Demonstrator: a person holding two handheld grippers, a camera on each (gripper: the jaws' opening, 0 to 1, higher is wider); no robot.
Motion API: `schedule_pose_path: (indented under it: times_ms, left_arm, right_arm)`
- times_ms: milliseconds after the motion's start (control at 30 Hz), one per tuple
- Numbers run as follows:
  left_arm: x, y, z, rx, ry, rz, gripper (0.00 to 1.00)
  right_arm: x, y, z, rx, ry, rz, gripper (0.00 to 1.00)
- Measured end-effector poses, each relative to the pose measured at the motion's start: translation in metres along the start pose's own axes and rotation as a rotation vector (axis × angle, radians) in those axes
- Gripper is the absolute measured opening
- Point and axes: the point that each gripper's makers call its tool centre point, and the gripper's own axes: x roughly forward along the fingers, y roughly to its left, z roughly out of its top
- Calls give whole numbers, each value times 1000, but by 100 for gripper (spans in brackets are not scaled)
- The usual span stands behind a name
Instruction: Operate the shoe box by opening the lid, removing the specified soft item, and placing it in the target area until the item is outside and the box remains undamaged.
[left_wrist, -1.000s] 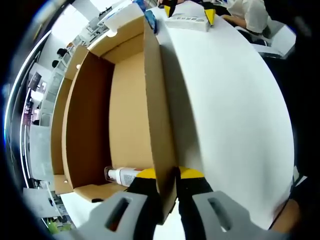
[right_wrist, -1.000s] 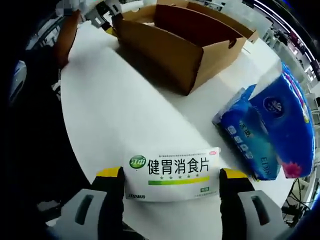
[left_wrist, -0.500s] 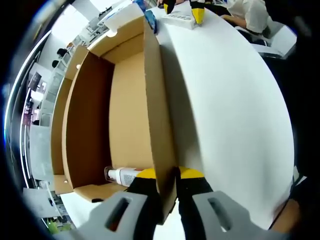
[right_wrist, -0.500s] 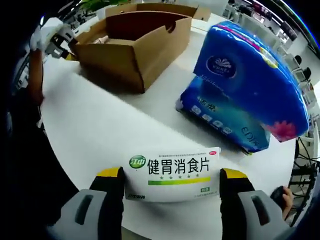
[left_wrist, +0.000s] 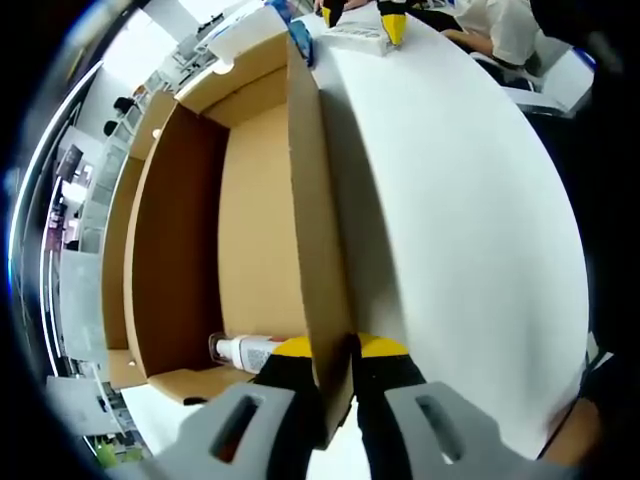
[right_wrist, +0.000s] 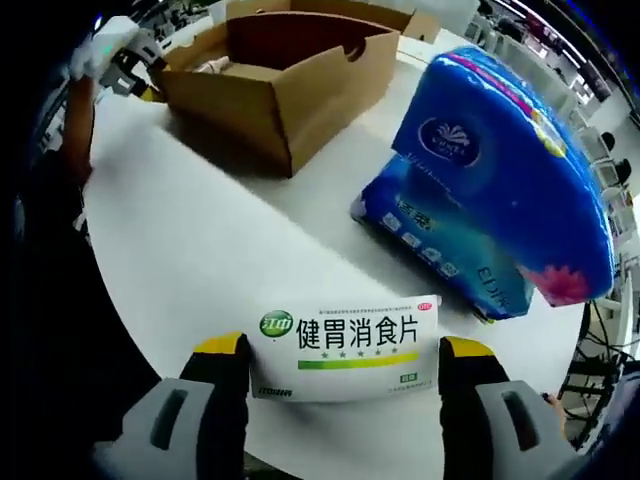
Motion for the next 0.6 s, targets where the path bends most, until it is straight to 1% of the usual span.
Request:
schedule_pose_path:
  times_ms: [67,133,167,267,300,367,400,467,533,600]
  left_arm:
    - [0,0,0,0,0,0,10]
    - [0,0,0,0,1,0,10]
    - [0,0,0,0,1,0,10]
    - [0,0,0,-1,1,-1,10]
    - [0,-1,-1,-1,2,0,10]
    - [1,-1,-1,-1,2,0,10]
    - [1,-1,-1,-1,2,0,10]
    - [1,-1,-1,-1,2,-1,10]
    - [1,-1,-1,-1,1,-1,10]
    - [1,-1,-1,-1,1,-1,10]
  right_arm:
    - [-2,4,-3,-46,31,20,75]
    - [-1,6,-3,-54,46,29,77]
    - [0,8,-4,-68,64,40,77]
    - [0,10,-3,-86,75,51,80]
    - [1,6,0,-128,77,46,80]
    - [1,2,1,-149,79,34,80]
    - [2,0,0,-157,94,34,81]
    - [5,-1,-3,-153,110,44,81]
    - [8,0,-6,-110,134,74,81]
    - [9,-1,-7,-96,137,81,81]
